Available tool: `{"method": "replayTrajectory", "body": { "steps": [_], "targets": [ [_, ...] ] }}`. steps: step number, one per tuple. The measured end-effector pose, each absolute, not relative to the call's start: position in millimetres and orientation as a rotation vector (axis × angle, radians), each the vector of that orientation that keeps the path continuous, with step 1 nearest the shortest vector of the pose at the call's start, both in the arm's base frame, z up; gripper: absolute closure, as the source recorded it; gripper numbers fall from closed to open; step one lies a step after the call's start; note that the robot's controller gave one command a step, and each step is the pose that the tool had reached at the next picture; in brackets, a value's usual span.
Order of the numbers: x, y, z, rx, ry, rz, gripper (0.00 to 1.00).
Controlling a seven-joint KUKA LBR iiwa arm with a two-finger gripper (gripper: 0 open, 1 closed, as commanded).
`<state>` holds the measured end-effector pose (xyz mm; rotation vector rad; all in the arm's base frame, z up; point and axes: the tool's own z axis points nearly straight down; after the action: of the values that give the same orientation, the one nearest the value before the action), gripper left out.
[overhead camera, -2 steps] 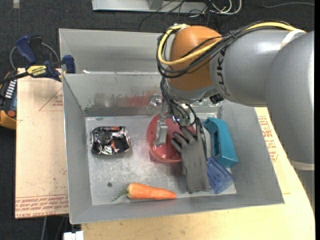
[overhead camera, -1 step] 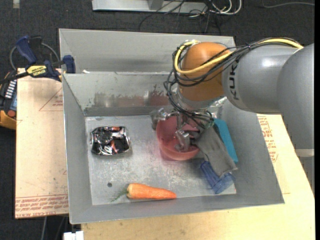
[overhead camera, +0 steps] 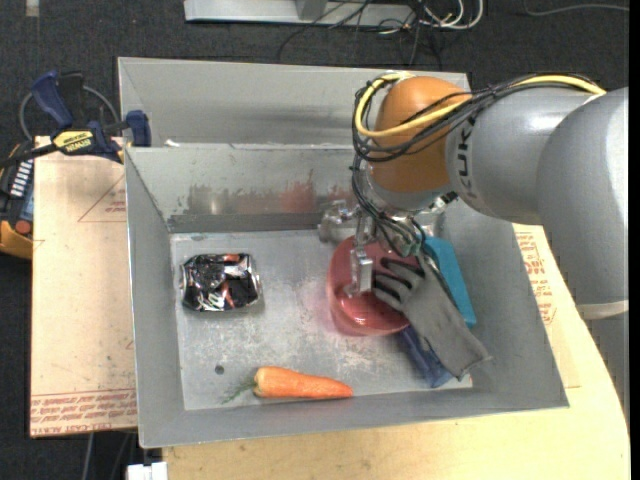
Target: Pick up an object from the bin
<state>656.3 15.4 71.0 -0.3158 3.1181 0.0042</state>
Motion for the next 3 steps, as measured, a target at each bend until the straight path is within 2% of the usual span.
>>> {"method": "replayTrajectory", "body": {
  "steps": [1, 2, 3],
  "targets": [
    [644.3, 34.7, 73.4, -0.921, 2.999, 0.008, 0.0],
    [657.4, 16.2, 71.6, -0.313, 3.114, 0.007, 0.0],
    [647.6, 35.4, 77.7, -0.914, 2.992, 0.006, 1.0]
  ]
}}
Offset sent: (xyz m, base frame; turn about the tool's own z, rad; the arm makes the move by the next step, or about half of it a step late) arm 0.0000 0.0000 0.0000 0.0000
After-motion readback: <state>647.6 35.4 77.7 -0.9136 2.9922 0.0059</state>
